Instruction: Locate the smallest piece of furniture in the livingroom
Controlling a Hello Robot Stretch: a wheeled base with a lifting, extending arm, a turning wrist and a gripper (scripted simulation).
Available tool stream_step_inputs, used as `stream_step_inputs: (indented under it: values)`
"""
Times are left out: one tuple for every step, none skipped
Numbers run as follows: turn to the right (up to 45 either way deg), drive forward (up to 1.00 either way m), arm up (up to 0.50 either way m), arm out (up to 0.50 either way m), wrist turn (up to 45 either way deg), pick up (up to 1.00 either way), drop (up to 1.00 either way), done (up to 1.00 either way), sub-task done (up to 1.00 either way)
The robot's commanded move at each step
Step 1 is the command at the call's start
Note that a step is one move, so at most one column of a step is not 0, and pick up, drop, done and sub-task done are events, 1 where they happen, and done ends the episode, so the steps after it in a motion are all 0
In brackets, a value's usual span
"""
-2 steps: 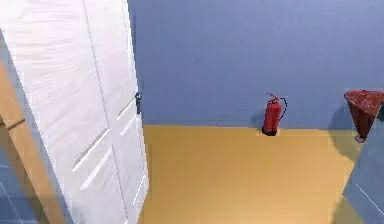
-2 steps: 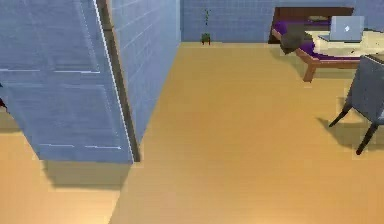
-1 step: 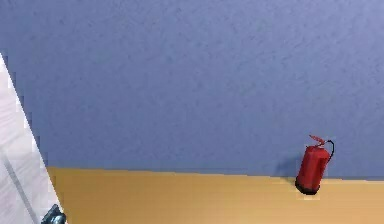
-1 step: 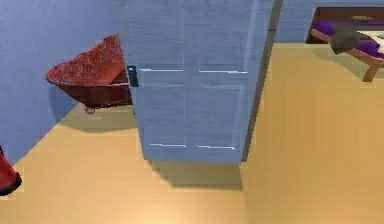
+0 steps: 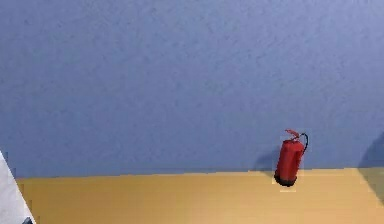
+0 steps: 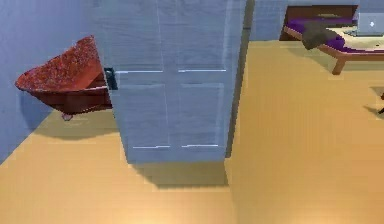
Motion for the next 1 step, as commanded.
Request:
stream_step_inputs:
  values:
    - [0.0, 0.65, 0.0, 0.0, 0.0, 0.0, 0.0, 0.0, 0.0]
